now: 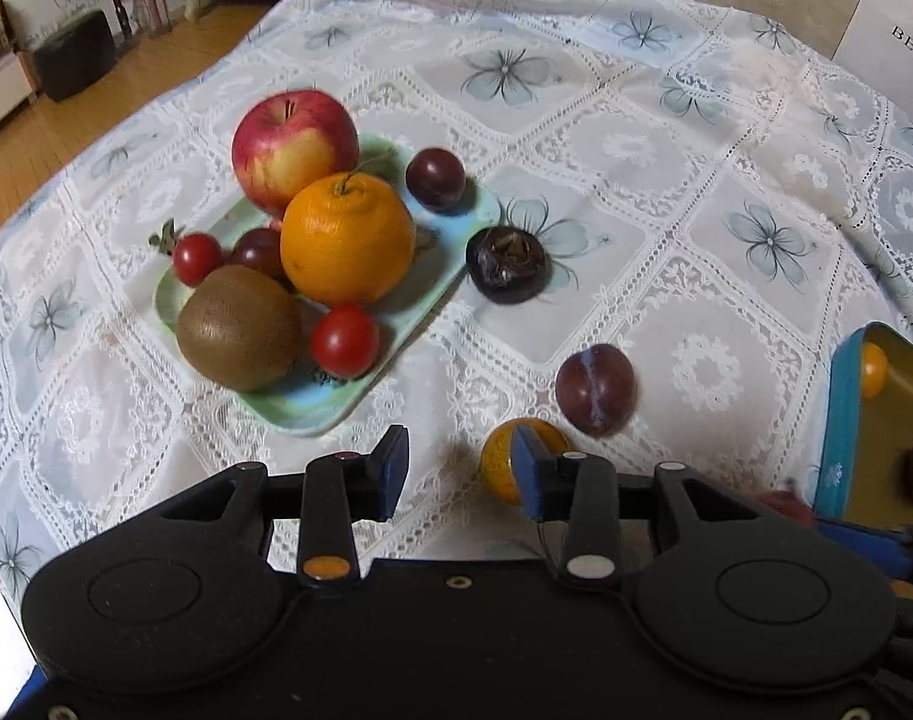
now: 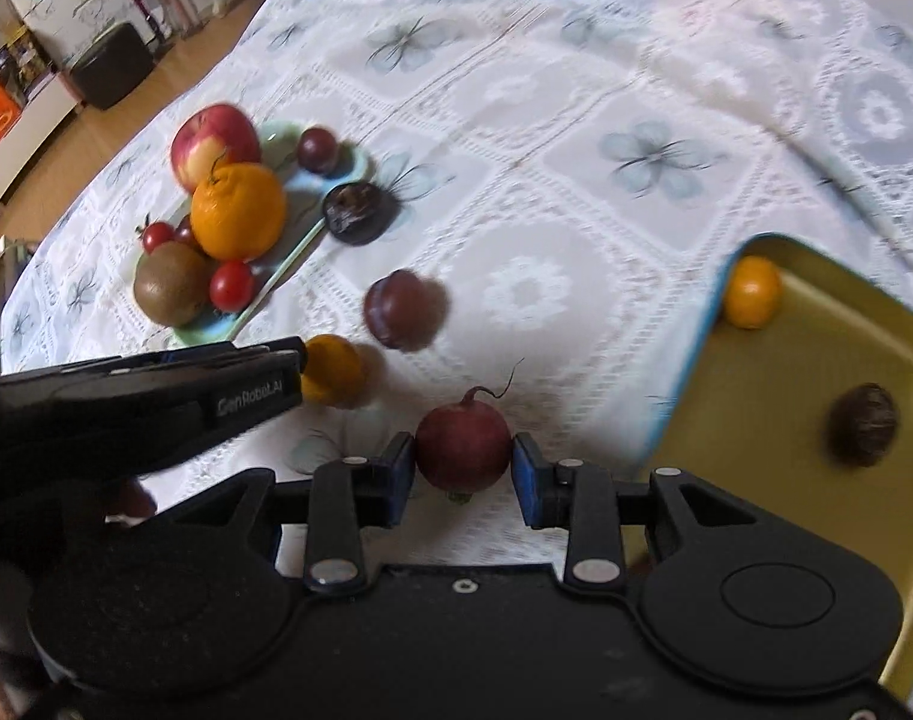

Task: Organize fruits
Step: 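Grasp the pink-red fruit with the right tool while the left tool grasps the yellow-orange tomato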

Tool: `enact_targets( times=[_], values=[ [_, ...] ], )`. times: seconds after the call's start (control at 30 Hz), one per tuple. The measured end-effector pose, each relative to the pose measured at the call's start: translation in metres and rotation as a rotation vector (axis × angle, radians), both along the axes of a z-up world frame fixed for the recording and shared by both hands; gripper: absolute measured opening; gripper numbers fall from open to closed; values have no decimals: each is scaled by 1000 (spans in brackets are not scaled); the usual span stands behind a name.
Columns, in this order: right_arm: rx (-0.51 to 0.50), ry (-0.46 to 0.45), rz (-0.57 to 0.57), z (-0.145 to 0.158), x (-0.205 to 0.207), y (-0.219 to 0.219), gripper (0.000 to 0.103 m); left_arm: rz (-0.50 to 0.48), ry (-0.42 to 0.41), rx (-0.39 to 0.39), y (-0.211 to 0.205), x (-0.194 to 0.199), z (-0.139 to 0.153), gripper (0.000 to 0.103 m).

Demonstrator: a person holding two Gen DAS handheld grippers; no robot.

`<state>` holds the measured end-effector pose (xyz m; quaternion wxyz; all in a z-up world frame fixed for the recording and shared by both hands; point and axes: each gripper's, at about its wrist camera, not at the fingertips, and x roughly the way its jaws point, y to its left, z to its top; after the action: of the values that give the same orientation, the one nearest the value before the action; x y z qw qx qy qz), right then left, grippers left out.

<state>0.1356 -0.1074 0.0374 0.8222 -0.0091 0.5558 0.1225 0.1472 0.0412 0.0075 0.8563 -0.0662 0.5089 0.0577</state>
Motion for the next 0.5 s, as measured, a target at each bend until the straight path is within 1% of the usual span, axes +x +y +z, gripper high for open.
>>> enact_targets(
  times=[0.07,0.13,0.2,0.4,0.5],
  values=[
    [-2,-5,-5,3,-4,-7,35,-7,-9,-11,-2,0,0,53],
    [0,3,-8,3,-5,-11,35,-3,-11,-44,-1,0,-1,53],
    [2,5,-18,3,-8,-17,35,-25,-8,-72,-3,0,-1,53],
    [5,24,-37,-2,-12,-27,35,-50,17,-45,-14,3,-6,53],
    [-2,25,-42,-3,-13,-28,35,-29,29,-27,-13,6,-11,55]
  ],
)
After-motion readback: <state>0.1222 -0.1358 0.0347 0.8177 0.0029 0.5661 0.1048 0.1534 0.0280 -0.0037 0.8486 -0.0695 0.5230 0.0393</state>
